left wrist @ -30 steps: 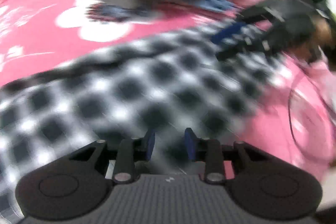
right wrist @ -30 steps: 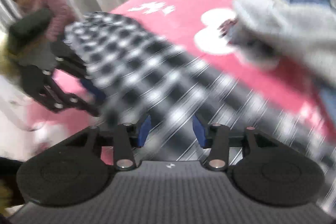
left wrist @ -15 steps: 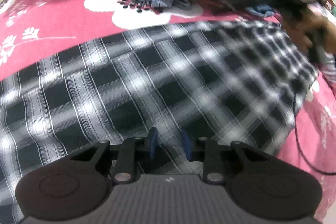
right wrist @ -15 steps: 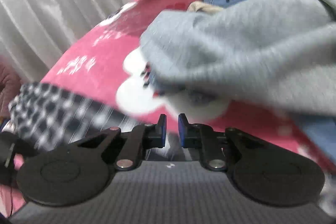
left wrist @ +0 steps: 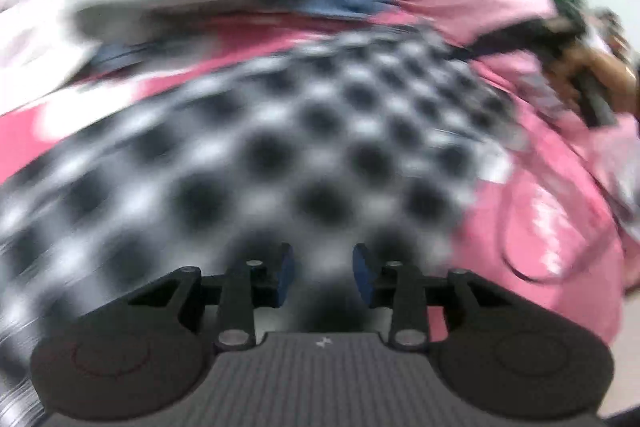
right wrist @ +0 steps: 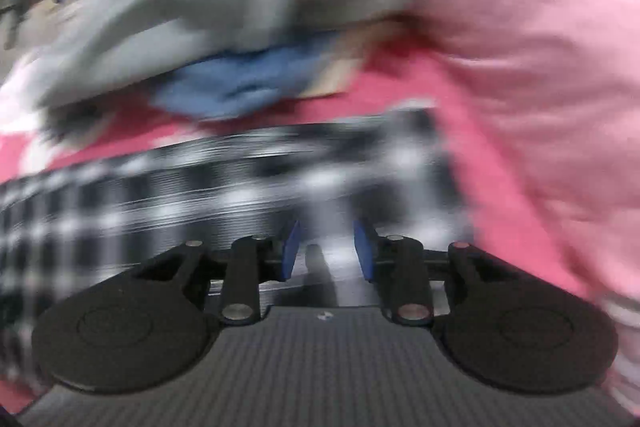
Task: Fold clothes
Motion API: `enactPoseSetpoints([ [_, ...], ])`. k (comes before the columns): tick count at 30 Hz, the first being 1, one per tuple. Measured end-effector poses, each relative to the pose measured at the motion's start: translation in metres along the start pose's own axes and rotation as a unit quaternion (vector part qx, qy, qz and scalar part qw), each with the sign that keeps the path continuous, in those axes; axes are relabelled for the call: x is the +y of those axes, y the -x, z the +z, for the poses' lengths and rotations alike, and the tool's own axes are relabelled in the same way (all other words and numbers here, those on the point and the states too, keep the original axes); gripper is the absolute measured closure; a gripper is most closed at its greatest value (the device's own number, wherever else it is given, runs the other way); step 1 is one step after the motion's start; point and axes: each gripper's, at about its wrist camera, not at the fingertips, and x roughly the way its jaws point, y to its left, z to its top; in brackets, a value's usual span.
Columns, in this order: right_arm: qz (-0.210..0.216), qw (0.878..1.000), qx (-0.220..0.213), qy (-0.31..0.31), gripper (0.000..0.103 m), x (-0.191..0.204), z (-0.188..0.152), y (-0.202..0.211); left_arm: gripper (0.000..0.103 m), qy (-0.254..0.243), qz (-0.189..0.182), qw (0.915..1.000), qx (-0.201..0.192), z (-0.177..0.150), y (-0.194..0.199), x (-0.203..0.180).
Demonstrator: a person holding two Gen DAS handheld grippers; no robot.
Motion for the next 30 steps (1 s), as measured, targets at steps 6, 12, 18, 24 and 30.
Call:
enactPoseSetpoints([
  [6,-0.006,0.999,0.042,0.0,0.073,-0.031,-0.053,0.032,0.062,-0.103,-0.028,0.9943,-0.003,0.017,-0.046,-0.082],
  [12,-0.013,0.988,0.053,-0.147,0.073,-0.081,-0.073,0.04,0.062,-0.191,0.007,0.9815,0.0,0.019,-0.08,-0.127],
  [18,-0.022,0.968,0.083,-0.234,0.072,-0.114,-0.087,0.027,0.062,-0.23,0.031,0.9726,-0.006,0.022,-0.094,-0.147],
  [24,0.043,0.957,0.05,-0.281,0.102,-0.126,-0.093,0.027,0.061,-0.25,0.024,0.9676,-0.024,0.043,-0.107,-0.17],
  [30,0.074,0.951,0.014,-0.301,0.102,-0.133,-0.082,0.044,0.055,-0.277,0.013,0.9592,-0.054,0.074,-0.146,-0.209],
])
